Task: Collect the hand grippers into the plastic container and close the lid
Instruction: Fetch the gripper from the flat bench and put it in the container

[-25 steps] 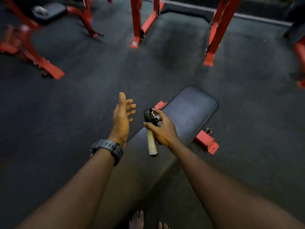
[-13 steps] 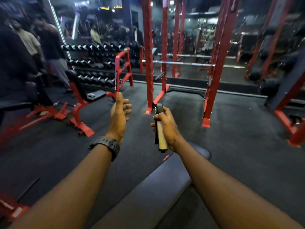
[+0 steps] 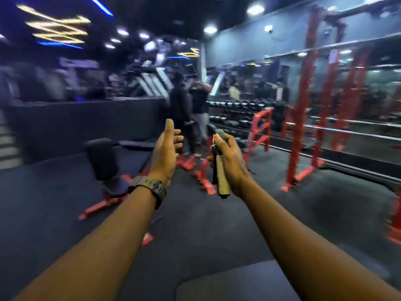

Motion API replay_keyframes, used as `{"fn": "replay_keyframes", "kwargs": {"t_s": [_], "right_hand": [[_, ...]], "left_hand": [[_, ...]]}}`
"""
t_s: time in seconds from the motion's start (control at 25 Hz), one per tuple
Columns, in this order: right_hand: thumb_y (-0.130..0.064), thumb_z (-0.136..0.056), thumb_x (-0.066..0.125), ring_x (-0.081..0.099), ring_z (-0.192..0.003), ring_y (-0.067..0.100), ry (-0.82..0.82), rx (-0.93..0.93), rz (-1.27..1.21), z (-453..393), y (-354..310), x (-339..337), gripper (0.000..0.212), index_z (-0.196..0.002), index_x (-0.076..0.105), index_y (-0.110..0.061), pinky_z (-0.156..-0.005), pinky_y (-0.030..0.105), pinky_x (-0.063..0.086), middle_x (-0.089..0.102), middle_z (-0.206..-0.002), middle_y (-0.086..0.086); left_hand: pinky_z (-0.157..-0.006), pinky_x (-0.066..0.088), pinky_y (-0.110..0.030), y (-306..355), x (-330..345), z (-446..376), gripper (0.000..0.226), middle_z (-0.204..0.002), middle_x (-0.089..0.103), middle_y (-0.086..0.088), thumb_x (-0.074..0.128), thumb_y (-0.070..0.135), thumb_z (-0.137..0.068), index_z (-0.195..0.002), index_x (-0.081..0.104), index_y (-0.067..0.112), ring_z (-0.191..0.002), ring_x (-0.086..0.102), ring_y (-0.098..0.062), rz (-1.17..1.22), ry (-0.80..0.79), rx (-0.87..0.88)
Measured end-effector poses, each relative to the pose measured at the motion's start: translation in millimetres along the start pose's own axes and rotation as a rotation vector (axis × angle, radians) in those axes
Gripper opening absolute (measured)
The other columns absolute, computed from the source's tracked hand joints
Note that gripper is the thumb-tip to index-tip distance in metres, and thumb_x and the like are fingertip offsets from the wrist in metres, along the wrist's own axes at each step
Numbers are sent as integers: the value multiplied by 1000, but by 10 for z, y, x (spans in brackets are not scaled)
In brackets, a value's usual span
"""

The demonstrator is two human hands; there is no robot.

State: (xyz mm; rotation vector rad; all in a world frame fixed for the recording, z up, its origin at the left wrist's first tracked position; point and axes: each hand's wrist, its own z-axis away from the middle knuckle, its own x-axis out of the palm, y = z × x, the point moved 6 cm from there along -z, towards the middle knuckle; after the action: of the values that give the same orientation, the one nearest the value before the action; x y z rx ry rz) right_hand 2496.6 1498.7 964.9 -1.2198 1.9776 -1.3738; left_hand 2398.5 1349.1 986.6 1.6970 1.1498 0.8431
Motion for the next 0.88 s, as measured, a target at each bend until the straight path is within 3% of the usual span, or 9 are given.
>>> {"fn": "replay_keyframes", "kwargs": {"t_s": [0.12, 0.32, 0.4, 0.56, 0.68, 0.8, 0.88], "right_hand": [[-52, -83, 60, 63, -74, 0, -192, 0, -108, 291, -121, 919, 50, -121, 57, -19, -65, 23, 53, 61, -101, -3], [-54, -80, 62, 65, -76, 16, -539, 64, -287, 1169, -404, 2340, 53, -124, 57, -23, -79, 50, 58, 63, -107, 3], [-55, -80, 62, 65, -76, 18, -634, 76, -328, 1538, -563, 2789, 55, -125, 57, -23, -83, 53, 57, 63, -105, 5], [-55, -82, 61, 66, -78, 20, -842, 68, -373, 2372, -974, 3627, 57, -129, 54, -24, -76, 40, 57, 63, -106, 6], [-51, -89, 61, 66, -82, 20, -948, 53, -419, 2952, -1232, 4130, 45, -124, 55, -25, -73, 34, 55, 63, -105, 1], [-45, -94, 60, 66, -80, 19, -1060, 55, -448, 3663, -1509, 4637, 30, -117, 57, -27, -72, 34, 57, 64, -99, -2], [-43, -94, 60, 66, -72, 10, -1101, 63, -475, 4175, -1701, 4948, 31, -118, 58, -23, -67, 29, 55, 65, -98, -4]], "left_hand": [[-92, 45, -38, 381, -1015, 454, 62, -120, 66, -7, 30, 62, -101, -121, 62, 13, -108, 61, -24, -84, 211, 25], [-100, 48, -45, 1057, -2466, 1571, 66, -125, 68, -9, 28, 70, -97, -119, 64, 18, -117, 64, -27, -269, 516, 67], [-97, 49, -44, 1367, -2919, 2012, 63, -122, 69, -7, 28, 71, -96, -113, 65, 22, -112, 64, -26, -305, 613, 96], [-93, 51, -44, 1904, -3717, 2930, 62, -118, 69, -11, 26, 68, -99, -110, 66, 21, -102, 63, -21, -329, 809, 149], [-84, 49, -34, 2177, -4143, 3568, 64, -118, 71, -7, 26, 72, -96, -109, 67, 25, -100, 64, -18, -367, 912, 170], [-91, 48, -38, 2447, -4586, 4298, 64, -118, 71, -4, 26, 74, -92, -106, 67, 27, -103, 65, -18, -399, 1012, 176], [-94, 47, -41, 2651, -4892, 4823, 62, -120, 71, -7, 26, 73, -94, -106, 66, 28, -105, 64, -19, -426, 1082, 174]]}}
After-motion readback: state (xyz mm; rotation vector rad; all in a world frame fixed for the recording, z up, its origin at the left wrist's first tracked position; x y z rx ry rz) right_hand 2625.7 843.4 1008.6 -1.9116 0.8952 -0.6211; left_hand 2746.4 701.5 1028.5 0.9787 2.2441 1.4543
